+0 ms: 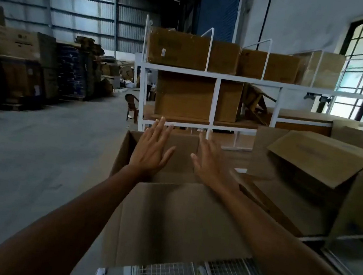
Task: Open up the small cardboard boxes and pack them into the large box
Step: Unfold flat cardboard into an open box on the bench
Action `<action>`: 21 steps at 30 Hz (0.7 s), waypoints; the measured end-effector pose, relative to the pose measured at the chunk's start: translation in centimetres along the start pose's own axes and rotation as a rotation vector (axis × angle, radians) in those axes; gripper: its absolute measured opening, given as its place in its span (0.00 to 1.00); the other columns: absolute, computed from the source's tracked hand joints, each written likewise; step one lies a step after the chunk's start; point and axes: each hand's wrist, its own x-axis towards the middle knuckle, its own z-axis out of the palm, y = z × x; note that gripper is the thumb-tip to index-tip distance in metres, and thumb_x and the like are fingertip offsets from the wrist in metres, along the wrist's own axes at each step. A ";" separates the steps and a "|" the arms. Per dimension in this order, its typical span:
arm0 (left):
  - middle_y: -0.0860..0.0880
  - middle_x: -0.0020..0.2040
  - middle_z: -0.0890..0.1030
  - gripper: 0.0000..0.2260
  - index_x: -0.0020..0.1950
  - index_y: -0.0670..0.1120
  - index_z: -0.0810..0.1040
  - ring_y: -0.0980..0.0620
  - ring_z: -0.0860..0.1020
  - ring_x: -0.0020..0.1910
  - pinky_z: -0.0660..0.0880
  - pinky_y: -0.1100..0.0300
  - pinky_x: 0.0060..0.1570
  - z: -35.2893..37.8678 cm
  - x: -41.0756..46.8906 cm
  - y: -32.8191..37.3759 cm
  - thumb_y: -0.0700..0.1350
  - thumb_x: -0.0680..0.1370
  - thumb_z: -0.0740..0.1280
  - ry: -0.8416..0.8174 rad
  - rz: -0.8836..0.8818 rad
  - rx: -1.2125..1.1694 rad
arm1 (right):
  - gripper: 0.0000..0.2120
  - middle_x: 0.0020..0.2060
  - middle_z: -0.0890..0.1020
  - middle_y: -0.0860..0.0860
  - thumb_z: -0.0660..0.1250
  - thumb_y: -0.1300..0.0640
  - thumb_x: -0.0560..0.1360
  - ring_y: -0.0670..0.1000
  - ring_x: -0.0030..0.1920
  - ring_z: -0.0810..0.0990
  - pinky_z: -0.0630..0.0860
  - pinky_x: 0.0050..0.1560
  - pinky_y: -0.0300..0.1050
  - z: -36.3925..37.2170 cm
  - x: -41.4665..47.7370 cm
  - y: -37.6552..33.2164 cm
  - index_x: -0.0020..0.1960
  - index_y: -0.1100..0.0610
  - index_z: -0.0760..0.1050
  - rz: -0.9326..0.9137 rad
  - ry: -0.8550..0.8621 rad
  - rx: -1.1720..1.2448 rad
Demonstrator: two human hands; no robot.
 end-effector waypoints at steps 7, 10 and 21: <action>0.42 0.76 0.63 0.29 0.77 0.49 0.57 0.44 0.68 0.71 0.70 0.48 0.65 5.6 -6.4 0.1 0.63 0.80 0.53 -0.382 -0.126 0.009 | 0.33 0.79 0.55 0.56 0.62 0.47 0.79 0.57 0.77 0.58 0.61 0.73 0.58 4.4 -5.8 2.4 0.79 0.53 0.52 0.109 -0.395 -0.130; 0.43 0.67 0.73 0.24 0.71 0.47 0.65 0.43 0.72 0.64 0.68 0.49 0.60 6.8 -7.6 0.1 0.61 0.80 0.55 -0.527 -0.071 0.112 | 0.32 0.78 0.61 0.55 0.62 0.46 0.79 0.56 0.77 0.58 0.59 0.73 0.57 5.5 -7.0 3.6 0.78 0.55 0.55 0.040 -0.453 -0.214; 0.48 0.58 0.81 0.20 0.61 0.49 0.75 0.50 0.80 0.55 0.77 0.52 0.56 7.6 -3.7 -1.6 0.58 0.74 0.70 -0.755 -0.283 -0.228 | 0.21 0.77 0.60 0.56 0.57 0.41 0.80 0.63 0.78 0.50 0.45 0.72 0.74 4.4 -5.2 6.7 0.70 0.46 0.69 0.287 -0.469 -0.131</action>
